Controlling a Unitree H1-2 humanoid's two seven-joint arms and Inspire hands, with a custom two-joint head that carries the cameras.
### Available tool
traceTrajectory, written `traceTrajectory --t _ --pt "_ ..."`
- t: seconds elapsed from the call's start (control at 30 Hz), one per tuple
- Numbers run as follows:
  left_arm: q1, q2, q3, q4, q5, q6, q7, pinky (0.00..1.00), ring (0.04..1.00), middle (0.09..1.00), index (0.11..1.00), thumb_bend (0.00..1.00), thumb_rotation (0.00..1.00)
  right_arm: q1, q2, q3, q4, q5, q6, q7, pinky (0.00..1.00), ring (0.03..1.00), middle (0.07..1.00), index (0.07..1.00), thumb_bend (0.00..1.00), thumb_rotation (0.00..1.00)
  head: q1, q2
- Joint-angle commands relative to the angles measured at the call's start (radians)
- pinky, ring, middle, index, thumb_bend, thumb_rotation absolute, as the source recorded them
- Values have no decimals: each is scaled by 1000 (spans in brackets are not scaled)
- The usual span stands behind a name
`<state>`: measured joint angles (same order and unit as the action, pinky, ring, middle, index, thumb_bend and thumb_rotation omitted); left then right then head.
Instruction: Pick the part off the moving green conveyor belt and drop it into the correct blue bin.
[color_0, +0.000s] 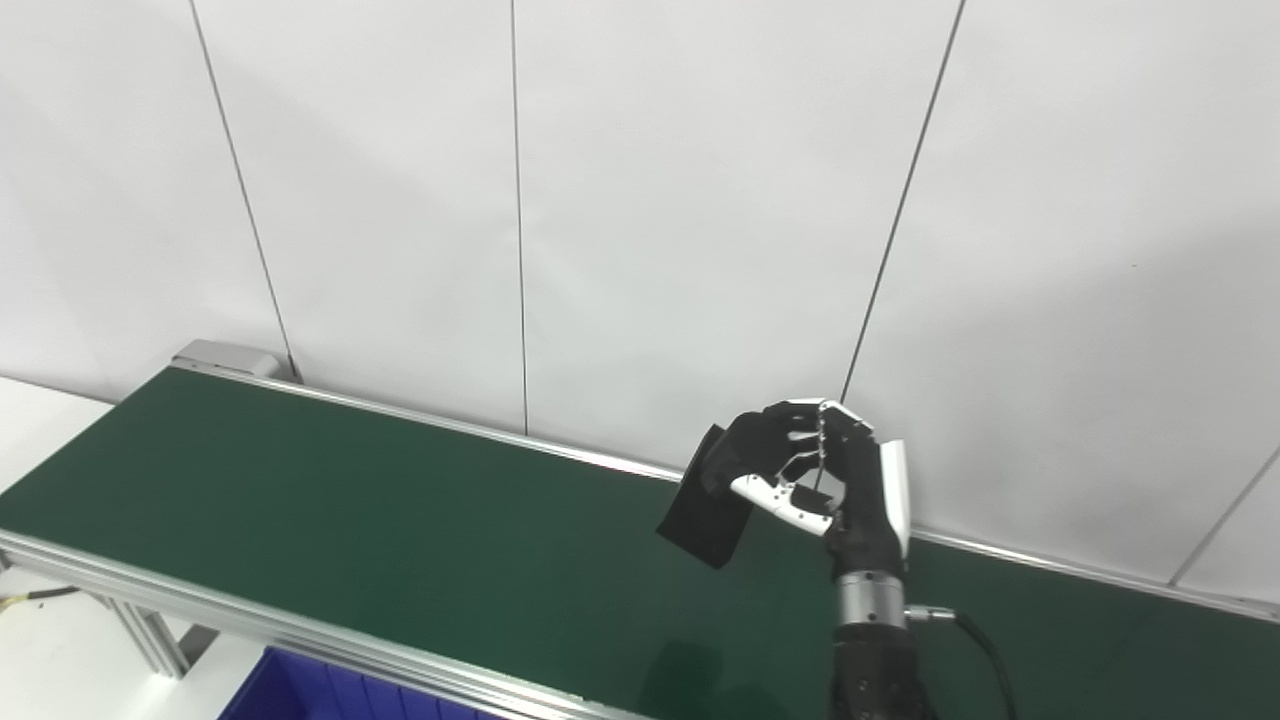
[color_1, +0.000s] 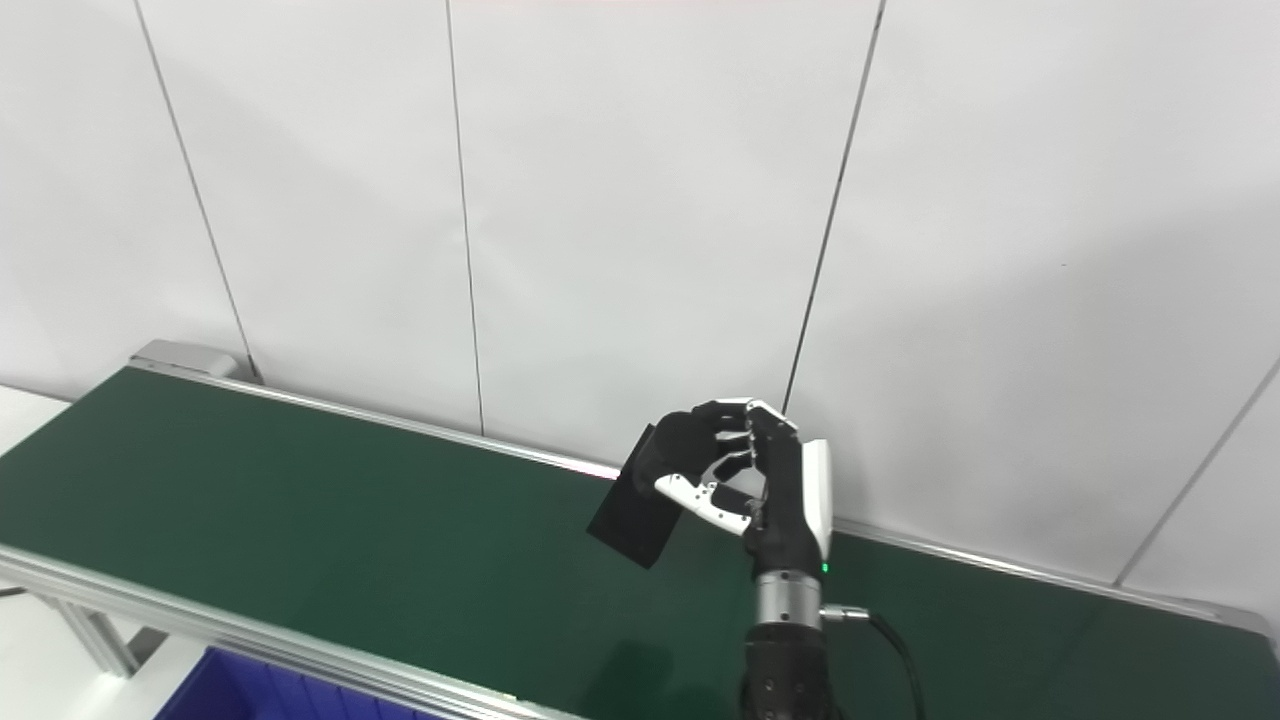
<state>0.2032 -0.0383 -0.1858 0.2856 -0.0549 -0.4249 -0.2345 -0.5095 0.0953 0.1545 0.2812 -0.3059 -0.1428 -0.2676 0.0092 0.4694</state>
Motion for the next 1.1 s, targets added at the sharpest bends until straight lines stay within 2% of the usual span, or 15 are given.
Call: traceTrajectory --t 0.0,0.2,0.57,0.73,0.93,1.07 --pt "-12 4 2 -29 -19 -41 -14 597 704 755 789 1000 350 -24 3 -10 -75 8 22 18 342 433 511 515 499 0 -6 2" --pt "-12 14 4 -38 -32 -42 -22 595 716 766 791 1000 358 30 -15 -24 -236 0 74 61 344 431 509 523 499 0 -38 25" --pt "1 42 13 -81 -59 -20 -31 641 751 793 823 972 385 154 -24 -39 -489 -31 190 110 365 434 503 521 501 0 -176 104" --pt "12 64 21 -110 -69 -24 -35 647 740 798 841 912 397 236 -34 -39 -584 -50 213 127 348 438 503 519 500 0 -228 142" --pt "24 86 25 -156 -94 10 -41 675 749 800 844 926 402 333 -43 -46 -696 -55 220 150 337 434 505 527 499 0 -265 182" --pt "30 95 29 -185 -108 34 -43 673 744 797 835 898 359 400 -63 -45 -759 -76 216 174 335 436 505 526 499 0 -278 206"
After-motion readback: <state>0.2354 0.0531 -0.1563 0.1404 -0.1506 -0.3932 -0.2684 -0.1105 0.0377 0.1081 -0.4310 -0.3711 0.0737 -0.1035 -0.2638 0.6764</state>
